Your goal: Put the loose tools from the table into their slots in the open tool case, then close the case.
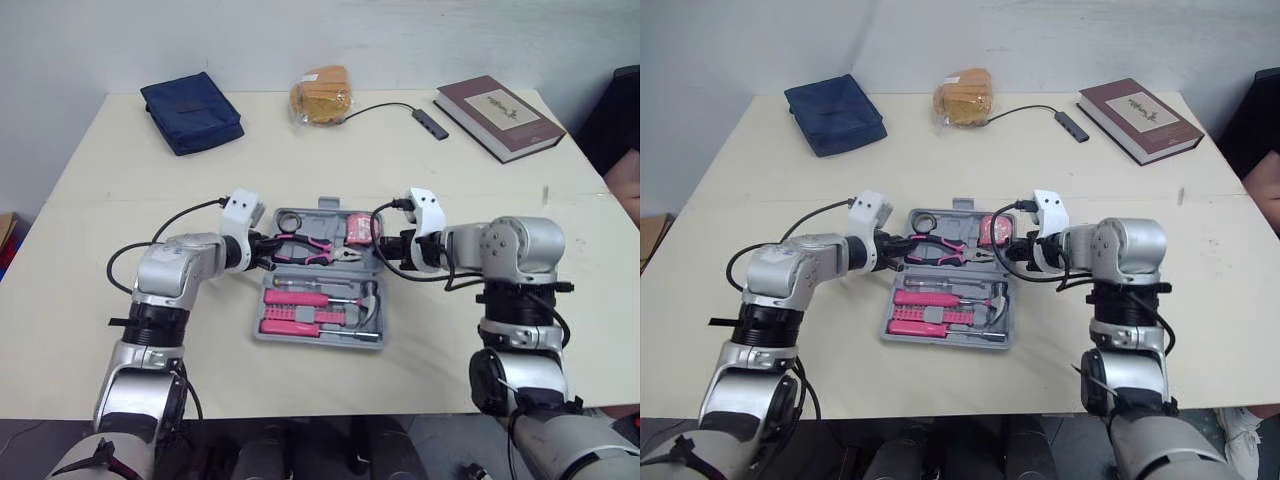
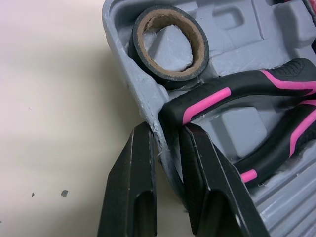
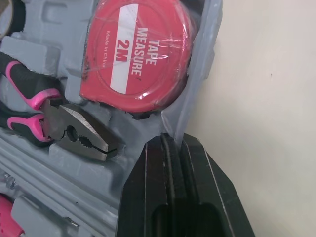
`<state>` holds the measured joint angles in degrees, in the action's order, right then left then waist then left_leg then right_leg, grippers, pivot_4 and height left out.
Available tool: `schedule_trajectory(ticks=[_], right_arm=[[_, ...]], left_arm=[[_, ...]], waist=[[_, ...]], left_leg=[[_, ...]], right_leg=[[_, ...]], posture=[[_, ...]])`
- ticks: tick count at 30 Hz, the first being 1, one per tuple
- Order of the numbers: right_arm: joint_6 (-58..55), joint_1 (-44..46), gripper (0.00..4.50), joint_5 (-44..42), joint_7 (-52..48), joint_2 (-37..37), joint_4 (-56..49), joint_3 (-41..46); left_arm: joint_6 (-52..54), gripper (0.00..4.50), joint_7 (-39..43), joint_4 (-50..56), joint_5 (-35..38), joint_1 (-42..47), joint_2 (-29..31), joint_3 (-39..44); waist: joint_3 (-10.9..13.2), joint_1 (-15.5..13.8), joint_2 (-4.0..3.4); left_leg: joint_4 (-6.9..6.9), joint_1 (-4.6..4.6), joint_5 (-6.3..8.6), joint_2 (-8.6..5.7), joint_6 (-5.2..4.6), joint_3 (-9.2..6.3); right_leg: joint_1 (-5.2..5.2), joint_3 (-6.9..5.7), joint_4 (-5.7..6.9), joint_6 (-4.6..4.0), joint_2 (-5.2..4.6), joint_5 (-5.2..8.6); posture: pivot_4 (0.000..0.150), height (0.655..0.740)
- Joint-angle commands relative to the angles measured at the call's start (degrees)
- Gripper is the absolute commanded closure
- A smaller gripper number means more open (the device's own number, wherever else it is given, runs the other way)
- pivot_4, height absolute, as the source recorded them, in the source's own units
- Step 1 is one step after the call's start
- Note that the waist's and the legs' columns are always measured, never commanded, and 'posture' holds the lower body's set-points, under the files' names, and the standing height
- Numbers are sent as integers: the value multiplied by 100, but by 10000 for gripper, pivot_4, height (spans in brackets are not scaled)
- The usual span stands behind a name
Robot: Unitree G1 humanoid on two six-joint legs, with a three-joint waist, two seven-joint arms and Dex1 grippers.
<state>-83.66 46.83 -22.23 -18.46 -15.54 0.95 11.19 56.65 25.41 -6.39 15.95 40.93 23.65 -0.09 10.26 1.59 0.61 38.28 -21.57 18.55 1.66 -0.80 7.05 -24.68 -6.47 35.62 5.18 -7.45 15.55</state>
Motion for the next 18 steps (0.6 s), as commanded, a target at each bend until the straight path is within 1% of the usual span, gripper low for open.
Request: schedule_trajectory(ticks=[1, 3, 5, 6, 7, 9, 10, 11, 12, 13, 15, 16, 18], right_arm=[[1826, -419, 45000, 87, -634, -414, -932, -375], [2928, -920, 45000, 442, -930, -794, -1162, -808], [3793, -1339, 45000, 799, -1031, -1063, -1188, -1108], [4559, -1592, 45000, 1124, -1061, -1228, -1137, -1288], [5083, -1751, 45000, 1336, -1074, -1341, -1080, -1410], [6669, -2290, 45000, 1944, -994, -1604, -799, -1666], [7156, -2474, 45000, 2112, -968, -1679, -658, -1734], [7973, -2720, 45000, 2378, -912, -1821, -385, -1829], [8534, -2863, 45000, 2540, -874, -1903, -171, -1882], [9321, -3013, 45000, 2940, -600, -2076, 128, -1965], [10307, -3238, 45000, 3491, -121, -2285, 599, -2016], [10660, -3315, 45000, 3647, -6, -2358, 769, -2047], [11220, -3435, 45000, 4004, 338, -2500, 957, -2057]], left_arm=[[-904, 43725, 245, 423, 153, -107, -98, 234], [-1555, 43725, 261, 416, 77, -257, -110, 346], [-2228, 43725, 311, 365, -68, -428, -56, 367], [-2692, 43725, 380, 325, -142, -556, -27, 377], [-3005, 43725, 431, 285, -180, -639, -15, 385], [-4157, 43725, 490, 172, -408, -975, 20, 391], [-4611, 43725, 500, 113, -481, -1090, 18, 403], [-5154, 43725, 508, 42, -590, -1266, 37, 407], [-5514, 43725, 516, -28, -649, -1375, 49, 408], [-6140, 43725, 555, -94, -907, -1594, 186, 292], [-7221, 43725, 720, -152, -1277, -2099, 437, 105], [-7571, 43725, 824, -157, -1353, -2302, 527, 40], [-8046, 43725, 673, -250, -1463, -2540, 602, 115]], waist=[[1, -10, 0], [2, -14, 2], [2, -12, 2], [2, -9, 2], [2, -1, 2], [3, 5, 3], [3, 4, 3], [3, 3, 4], [4, -1, 5], [5, 2, 6], [5, 2, 7], [5, 8, 7], [5, 1, 7]], left_leg=[[-2, -2, 0, -1, 0, 1], [-8, -4, 0, -4, 0, 2], [-11, -4, 0, -3, 0, 2], [-13, -4, 0, -3, 0, 4], [-14, -3, 0, -2, 0, 5], [-19, -1, 0, 0, 0, 12], [-20, 1, 0, 2, 0, 13], [-23, 2, 0, 2, 1, 14], [-24, 4, 1, 5, 1, 17], [-24, 5, 0, 3, 1, 17], [-21, 12, 0, 0, 0, 21], [-21, 23, 0, 2, -1, 25], [-28, 38, 2, 6, -1, 31]], right_leg=[[-1, 0, -2, 0, 0, 0], [-2, -2, -11, 3, 0, -1], [-1, -3, -18, 5, 2, -3], [-1, -3, -20, 6, 3, -3], [-1, -3, -21, 6, 4, -3], [-3, -1, -24, 6, 7, -3], [-2, 0, -26, 5, 9, -3], [-2, 0, -29, 5, 10, -3], [-1, 1, -32, 5, 11, -3], [0, 0, -31, 5, 10, -3], [5, 4, -38, 5, 4, -3], [13, 9, -55, 5, 3, -3], [20, 18, -58, 5, -5, -3]], posture=[[1500, 7400], [1500, 7400], [1500, 7400], [1500, 7400], [1500, 7400], [1500, 7400], [1500, 7400], [1500, 7400], [1500, 7400], [1500, 7400], [1500, 7400], [1500, 7400], [1500, 7400]])
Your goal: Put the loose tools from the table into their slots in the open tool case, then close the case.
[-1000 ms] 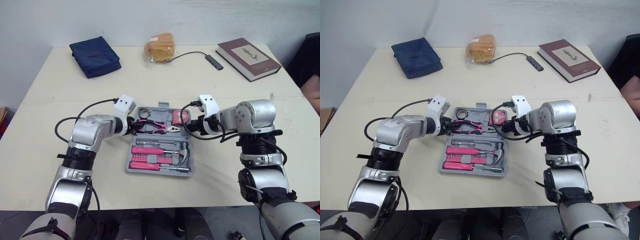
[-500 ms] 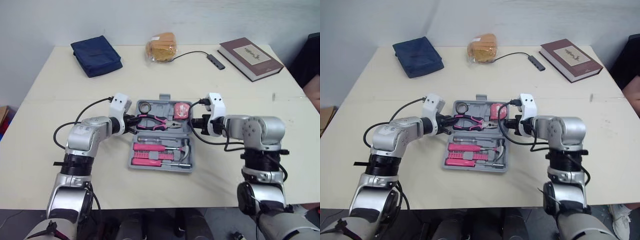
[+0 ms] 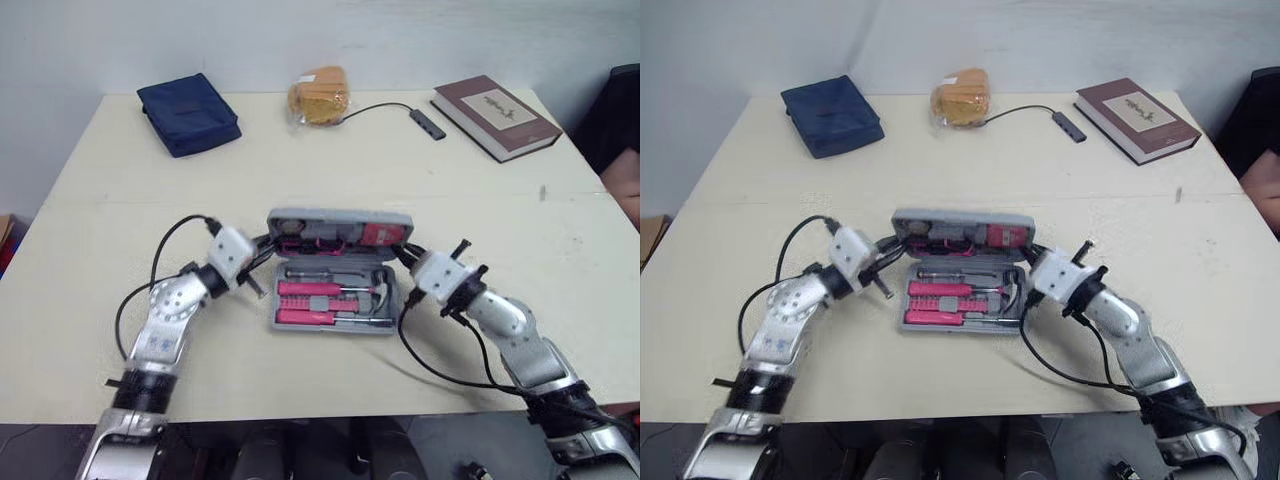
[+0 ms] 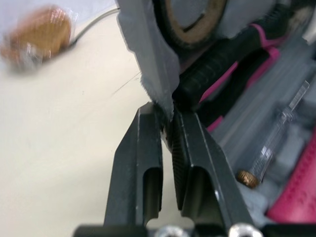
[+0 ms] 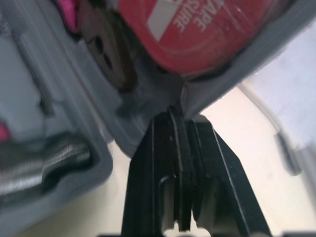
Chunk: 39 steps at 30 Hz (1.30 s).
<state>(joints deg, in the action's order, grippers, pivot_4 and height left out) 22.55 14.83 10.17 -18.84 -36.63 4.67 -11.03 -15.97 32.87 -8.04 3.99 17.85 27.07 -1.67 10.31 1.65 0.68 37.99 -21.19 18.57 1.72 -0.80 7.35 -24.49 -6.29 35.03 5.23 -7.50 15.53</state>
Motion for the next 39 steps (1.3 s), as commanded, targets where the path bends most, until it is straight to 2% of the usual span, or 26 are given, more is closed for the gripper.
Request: schedule_trajectory(ticks=[1, 2, 5, 6, 7, 8, 9, 13, 15, 17, 19, 20, 22, 26, 27, 28, 31, 39], right_arm=[[828, -330, 45000, 814, 472, -437, 645, 205], [1009, -441, 36966, 888, 567, -508, 695, 249], [1255, -723, 23148, 1047, 805, -693, 791, 451], [1304, -775, 17654, 1085, 860, -714, 792, 494], [1335, -873, 13166, 1077, 885, -777, 783, 601], [1360, -984, 6805, 1074, 902, -813, 740, 689], [1444, -1238, 2965, 970, 862, -989, 738, 898], [1508, -2353, 2965, -259, 116, -1516, 555, 1673], [938, -2555, 2965, -1499, -675, -1546, 92, 1701], [249, -2638, 2965, -2357, -1120, -1454, -367, 1765], [-157, -2776, 2329, -2905, -1677, -1473, -812, 1675], [-286, -2857, 7781, -2974, -1858, -1488, -1010, 1651], [-672, -2981, 15174, -3288, -2239, -1516, -1442, 1608], [-1550, -2983, 36568, -3589, -2510, -1433, -2142, 1492], [-1720, -2937, 41767, -3504, -2680, -1476, -2359, 1277], [-1848, -2906, 44606, -3441, -2812, -1495, -2505, 1137], [-2298, -2733, 44606, -3235, -2952, -1467, -2723, 805], [-3126, -2207, 44606, -3080, -3280, -1291, -2867, 302]], left_arm=[[-831, 43725, -184, -95, -226, -302, 250, 364], [-962, 36892, -150, -108, -208, -388, 329, 394], [-1289, 24556, -2, -317, -295, -634, 702, 475], [-1353, 19049, -14, -353, -290, -684, 757, 502], [-1207, 15226, 17, -410, -169, -768, 836, 596], [-1103, 9292, 49, -416, -71, -867, 891, 668], [-968, 5347, 251, -501, 107, -1071, 1101, 844], [389, 5347, 1062, -206, 1307, -1788, 1719, 1598], [741, 5347, 1038, 62, 1450, -1575, 1721, 1573], [949, 5347, 1041, 214, 1502, -1356, 1626, 1489], [1121, 10541, 1086, 251, 1509, -1113, 1484, 1363], [1261, 13965, 1158, 284, 1580, -982, 1409, 1298], [1364, 22797, 1230, 261, 1494, -691, 1301, 1133], [1540, 42413, 1354, 40, 1374, -113, 1113, 878], [1600, 45000, 1347, -171, 1212, 241, 1026, 690], [1634, 45000, 1337, -325, 1083, 483, 970, 558], [1779, 45000, 1501, -950, 820, 1198, 764, 169], [1193, 45000, 1816, -2542, 283, 2530, -1, -418]], waist=[[0, -9, 0], [0, -11, 1], [-2, -29, 4], [-2, -18, 3], [-2, -16, 3], [-3, -14, 5], [-4, -17, 5], [-4, -22, 5], [0, -33, 12], [6, -40, 5], [7, -52, 3], [6, -62, 0], [7, -103, -1], [7, -150, -1], [8, -167, 0], [7, -183, 0], [8, -277, 1], [8, -303, 3]], left_leg=[[2, 1, 0, 3, 0, -1], [5, 1, 0, 4, 0, -2], [7, 2, 0, 6, -1, -12], [7, -2, 1, 5, -2, -12], [5, 2, 2, 6, -3, -9], [7, 2, 4, 6, -7, -10], [8, 5, 7, 6, -11, -11], [-5, 1, 18, 22, 2, -20], [1, 3, 21, 30, -1, -31], [12, 22, 42, 26, -39, -51], [17, 36, 49, 28, -61, -62], [17, 42, 51, 30, -56, -64], [12, 47, 51, 35, -52, -65], [8, 43, 33, 43, -3, -52], [9, 44, 32, 43, -3, -49], [12, 44, 32, 42, -3, -48], [21, 42, 32, 31, -12, -51], [73, -14, 32, 14, -39, -49]], right_leg=[[1, 0, 1, 0, -4, 0], [2, 1, 3, 0, -6, 0], [9, -6, 4, -2, -13, 0], [5, -6, 4, -2, -15, 0], [6, -3, 4, -2, -17, 0], [7, -4, 4, -2, -17, 0], [11, -4, 4, -2, -19, 0], [13, -6, -1, -10, -13, 6], [31, -32, -30, -10, -3, 6], [70, -48, -48, -6, -9, -6], [95, -34, -62, -11, -20, -25], [101, -11, -63, -14, -21, -27], [100, -8, -60, -20, -16, -22], [87, -23, -57, -26, 6, -18], [86, -35, -55, -26, 7, -18], [86, -48, -54, -26, 7, -19], [88, -59, -49, -22, 9, -21], [69, -66, -40, 7, 27, -36]], posture=[[1500, 7400], [1500, 7400], [1500, 7400], [1500, 7400], [1500, 7400], [1500, 7400], [1500, 7400], [1500, 7400], [1500, 7400], [1500, 7400], [1500, 7400], [1500, 7400], [1500, 7400], [1500, 7400], [1500, 7400], [1500, 7400], [1500, 7400], [1500, 7400]])
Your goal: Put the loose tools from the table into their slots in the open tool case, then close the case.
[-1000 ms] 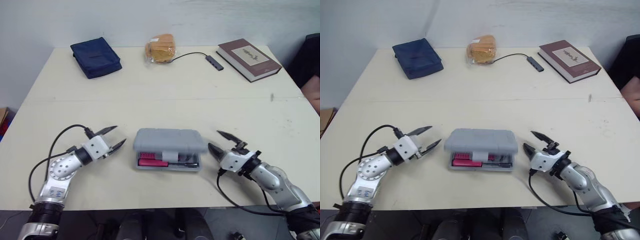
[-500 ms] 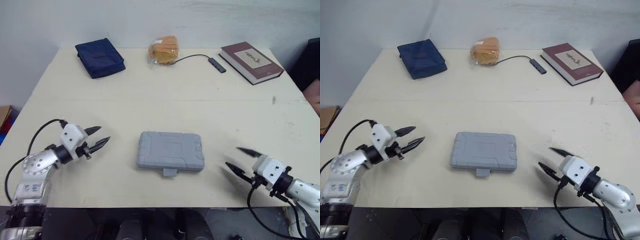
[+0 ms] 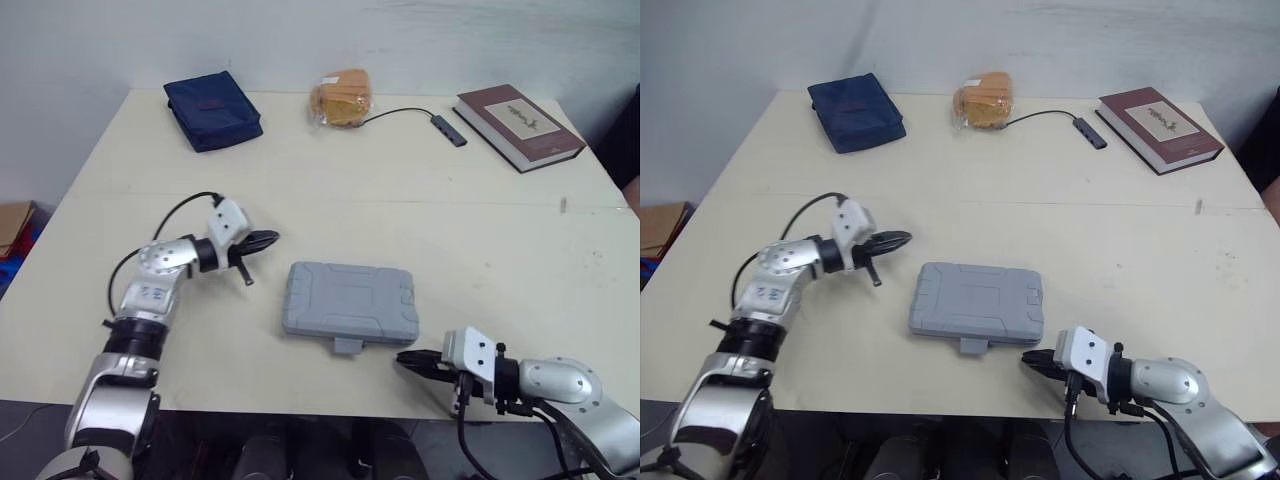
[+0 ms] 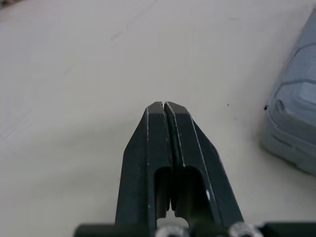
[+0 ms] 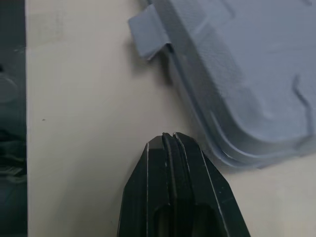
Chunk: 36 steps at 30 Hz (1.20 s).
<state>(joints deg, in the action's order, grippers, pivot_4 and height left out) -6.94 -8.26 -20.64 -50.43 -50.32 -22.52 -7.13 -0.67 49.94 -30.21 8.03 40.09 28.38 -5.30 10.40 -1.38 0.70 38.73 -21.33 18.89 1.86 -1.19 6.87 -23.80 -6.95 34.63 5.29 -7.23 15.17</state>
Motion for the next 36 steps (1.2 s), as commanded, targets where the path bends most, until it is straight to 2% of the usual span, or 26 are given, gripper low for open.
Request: schedule_trajectory(ticks=[1, 7, 12, 16, 24, 28, 32, 35, 36], right_arm=[[-188, 199, 44606, 104, -145, 127, -58, -167], [53, 617, 44606, 772, -169, 349, 539, -450], [415, 1062, 44606, 1115, -279, 459, 1208, -459], [695, 1535, 44606, 1252, -364, 531, 1767, -463], [1324, 2557, 44606, 1598, -229, 843, 3405, -439], [1510, 2919, 44606, 1653, 269, 1121, 4371, -186], [1662, 2982, 44606, 1701, 765, 1188, 4739, 118], [1452, 2819, 44606, 1394, 858, 1254, 4541, 452], [1423, 2736, 44606, 1348, 878, 1253, 4436, 534]], left_arm=[[-421, 45000, 198, -594, -174, 494, -260, -128], [-745, 45000, 760, -1540, -456, 972, -538, -415], [-770, 45000, 1205, -1347, -401, 718, -439, -410], [-594, 45000, 1355, -451, -216, 53, -199, -250], [455, 45000, 830, 1842, 77, -1504, 59, 74], [1163, 45000, 379, 3224, 260, -2433, 181, 366], [1453, 45000, 161, 3803, 603, -2693, 191, 657], [1550, 45000, 102, 3788, 1487, -2591, -61, 1318], [1526, 45000, 63, 3667, 1562, -2488, -62, 1445]], waist=[[1, 0, 2], [4, 28, 8], [5, 74, 11], [5, 140, 11], [4, 148, 11], [1, 165, 12], [1, 103, 12], [0, 96, 10], [0, 88, 9]], left_leg=[[12, -5, 5, 0, -8, 0], [35, -13, 16, -4, -24, 0], [37, -8, 15, -2, -22, 2], [37, 2, 15, -4, -23, 2], [39, 12, 14, -6, -24, 0], [38, 14, 18, -3, -19, -5], [38, 11, 18, -7, -19, -19], [38, 10, 20, -11, -17, -19], [37, 9, 20, -11, -17, -20]], right_leg=[[0, 0, -1, 3, 0, -2], [2, 1, -21, 15, -7, -8], [4, 2, -15, 17, -6, -9], [10, 7, -9, 17, -17, -9], [20, 13, 5, 19, -38, -11], [24, 16, 5, 18, -53, -11], [28, 25, -6, 18, -72, -11], [28, 41, -9, 18, -81, -11], [29, 43, -10, 18, -80, -11]], posture=[[1500, 7400], [1500, 7400], [1500, 7400], [1500, 7400], [1500, 7400], [1500, 7400], [1500, 7400], [1500, 7400], [1500, 7400]])
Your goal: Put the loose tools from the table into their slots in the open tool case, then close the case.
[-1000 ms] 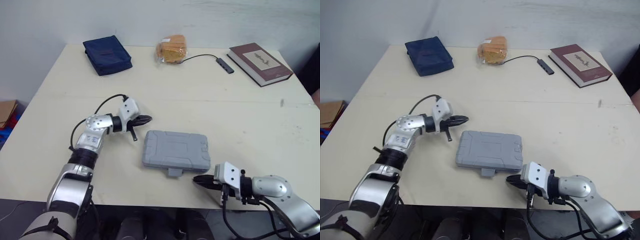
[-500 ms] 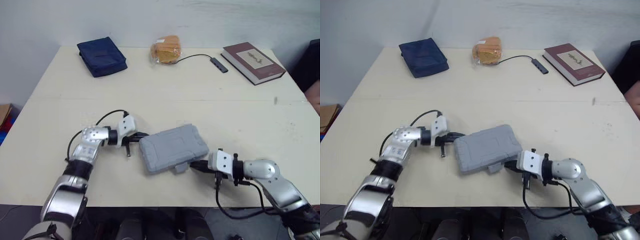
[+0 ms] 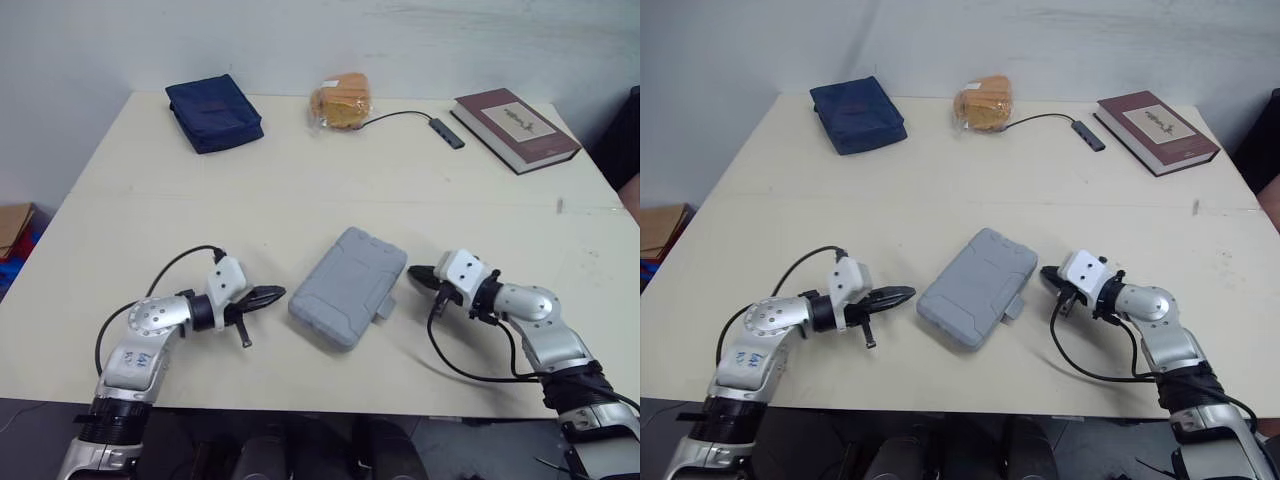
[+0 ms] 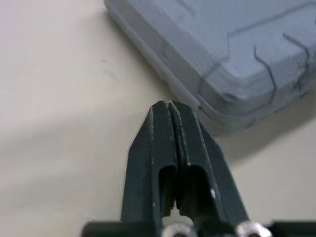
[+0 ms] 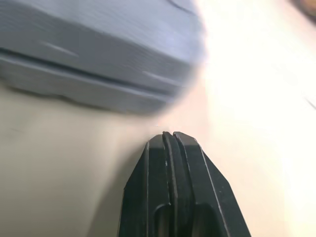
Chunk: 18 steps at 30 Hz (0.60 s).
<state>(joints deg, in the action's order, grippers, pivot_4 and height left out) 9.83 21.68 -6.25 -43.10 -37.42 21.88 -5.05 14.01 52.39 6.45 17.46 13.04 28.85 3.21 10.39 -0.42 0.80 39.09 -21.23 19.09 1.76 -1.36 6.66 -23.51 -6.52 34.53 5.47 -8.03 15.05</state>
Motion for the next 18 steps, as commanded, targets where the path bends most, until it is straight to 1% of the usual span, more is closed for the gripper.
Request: schedule_trajectory(ticks=[1, 3, 4, 6, 7, 11, 13, 14, 16, 17, 18], right_arm=[[-215, -482, 44606, -232, 147, -32, -266, 485], [-236, -791, 44606, -453, 85, -19, -667, 700], [-381, -956, 44606, -620, 89, 2, -942, 832], [-647, -1330, 44606, -1082, 55, 89, -1596, 1114], [-761, -1499, 44606, -1261, -11, 102, -1912, 1172], [-1167, -1875, 44606, -1601, -289, 83, -2699, 1163], [-1365, -2106, 44606, -1654, -374, 41, -3157, 1077], [-1422, -2214, 44606, -1582, -371, 30, -3379, 984], [-1504, -2325, 44606, -1390, -285, 59, -3665, 810], [-1547, -2344, 44606, -1335, -215, 110, -3736, 760], [-1583, -2355, 44606, -1286, -149, 158, -3783, 710]], left_arm=[[93, 45000, -10, -68, 635, 482, 3, 535], [108, 45000, 304, -99, 652, 816, 163, 335], [122, 45000, 475, -108, 667, 1051, 158, 134], [170, 45000, 738, -210, 523, 1585, 0, -436], [78, 45000, 842, -359, 328, 1828, -95, -734], [-406, 45000, 1060, -952, -261, 2380, -411, -1513], [-456, 45000, 993, -1521, -598, 2751, -835, -1997], [-490, 45000, 874, -1898, -922, 2962, -1037, -2295], [-981, 45000, 670, -2634, -1572, 3235, -1262, -2724], [-1035, 45000, 520, -2983, -1745, 3301, -1355, -2796], [-1107, 45000, 546, -3220, -1880, 3308, -1370, -2905]], waist=[[0, -22, 0], [1, -83, -1], [2, -92, -6], [3, -113, -12], [3, -100, -13], [0, -26, -22], [1, 11, -23], [1, -4, -22], [1, -52, -22], [1, -56, -23], [1, -55, -22]], left_leg=[[0, -2, 0, 0, -1, 0], [0, -8, -2, 2, 2, -10], [0, -6, -1, 3, 4, 0], [0, -5, -1, -2, 0, 7], [0, -7, -2, -6, -4, 7], [0, -4, 4, -9, -23, 37], [0, -2, 4, -1, -22, 39], [0, -3, 3, -2, -22, 35], [0, -6, 2, -4, -22, 32], [1, -6, 2, -7, -23, 33], [1, -6, 4, -7, -25, 38]], right_leg=[[-1, 0, -1, 0, 0, 0], [-1, -12, -1, 0, 9, 0], [-3, -23, 0, 0, 33, 0], [-2, -38, 3, 3, 45, -2], [0, -41, 3, 10, 47, -6], [0, -14, -3, 30, 57, -17], [-1, -13, -4, 29, 66, -16], [-4, -16, -4, 27, 66, -15], [-6, -19, -20, 26, 66, -15], [-6, -19, -27, 26, 67, -15], [-8, -15, -29, 27, 66, -15]], posture=[[1500, 7400], [1500, 7400], [1500, 7400], [1500, 7400], [1500, 7400], [1500, 7400], [1500, 7400], [1500, 7400], [1500, 7400], [1500, 7400], [1500, 7400]])
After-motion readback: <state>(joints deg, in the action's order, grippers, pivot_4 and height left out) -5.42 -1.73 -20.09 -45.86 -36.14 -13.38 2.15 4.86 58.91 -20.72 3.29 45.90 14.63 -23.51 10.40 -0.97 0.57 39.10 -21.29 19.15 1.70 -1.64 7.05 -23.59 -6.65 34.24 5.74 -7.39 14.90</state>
